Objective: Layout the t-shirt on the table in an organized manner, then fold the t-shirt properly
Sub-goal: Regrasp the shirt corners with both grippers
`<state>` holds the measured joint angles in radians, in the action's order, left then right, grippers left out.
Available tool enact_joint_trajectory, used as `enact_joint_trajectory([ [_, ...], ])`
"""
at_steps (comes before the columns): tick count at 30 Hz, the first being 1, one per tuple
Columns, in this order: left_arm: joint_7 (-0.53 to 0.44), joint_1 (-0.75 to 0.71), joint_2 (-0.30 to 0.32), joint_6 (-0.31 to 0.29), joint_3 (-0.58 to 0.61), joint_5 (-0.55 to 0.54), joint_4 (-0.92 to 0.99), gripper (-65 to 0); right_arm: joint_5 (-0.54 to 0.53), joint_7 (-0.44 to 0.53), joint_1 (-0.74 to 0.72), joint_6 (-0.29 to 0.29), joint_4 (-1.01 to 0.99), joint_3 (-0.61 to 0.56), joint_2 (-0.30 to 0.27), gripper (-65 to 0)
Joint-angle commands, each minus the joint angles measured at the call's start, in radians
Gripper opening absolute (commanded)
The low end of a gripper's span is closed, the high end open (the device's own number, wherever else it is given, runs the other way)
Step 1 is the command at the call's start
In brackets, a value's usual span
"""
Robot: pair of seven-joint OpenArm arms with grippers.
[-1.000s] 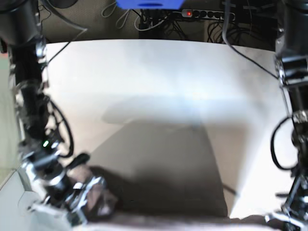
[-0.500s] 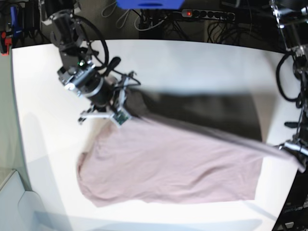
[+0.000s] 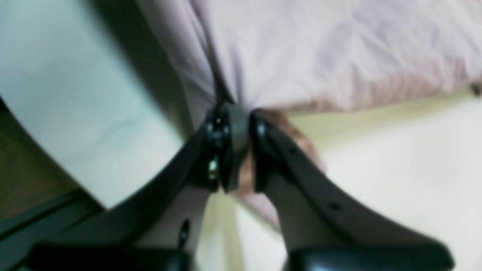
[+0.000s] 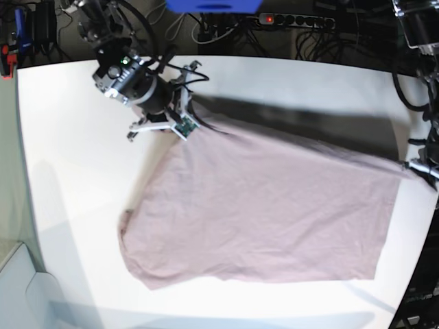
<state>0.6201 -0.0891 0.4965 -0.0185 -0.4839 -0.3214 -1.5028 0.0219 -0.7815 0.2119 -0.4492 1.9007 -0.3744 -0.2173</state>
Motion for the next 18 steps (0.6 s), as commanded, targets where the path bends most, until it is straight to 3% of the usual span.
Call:
enact_joint_trajectory([
  [1,-0.013,-0.008,0.021,0.013,-0.012,0.008,0.0,-64.6,-0.003,0.015,-0.001,-0.006,0.016,-0.001,-0.003,-54.2],
  [4,-0.013,-0.021,0.014,0.013,-0.008,0.006,0.014,-62.0,-0.003,0.015,0.007,-0.006,0.018,0.001,0.005,-50.9],
  [11,-0.013,-0.096,-0.011,0.013,-0.009,0.003,0.008,-37.8,-0.001,0.014,0.033,-0.006,0.02,0.007,0.0,-45.0],
  [18,-0.015,-0.131,-0.02,0.013,-0.043,0.005,0.008,-36.6,-0.001,-0.013,0.102,-0.006,0.086,0.104,0.005,-38.5],
])
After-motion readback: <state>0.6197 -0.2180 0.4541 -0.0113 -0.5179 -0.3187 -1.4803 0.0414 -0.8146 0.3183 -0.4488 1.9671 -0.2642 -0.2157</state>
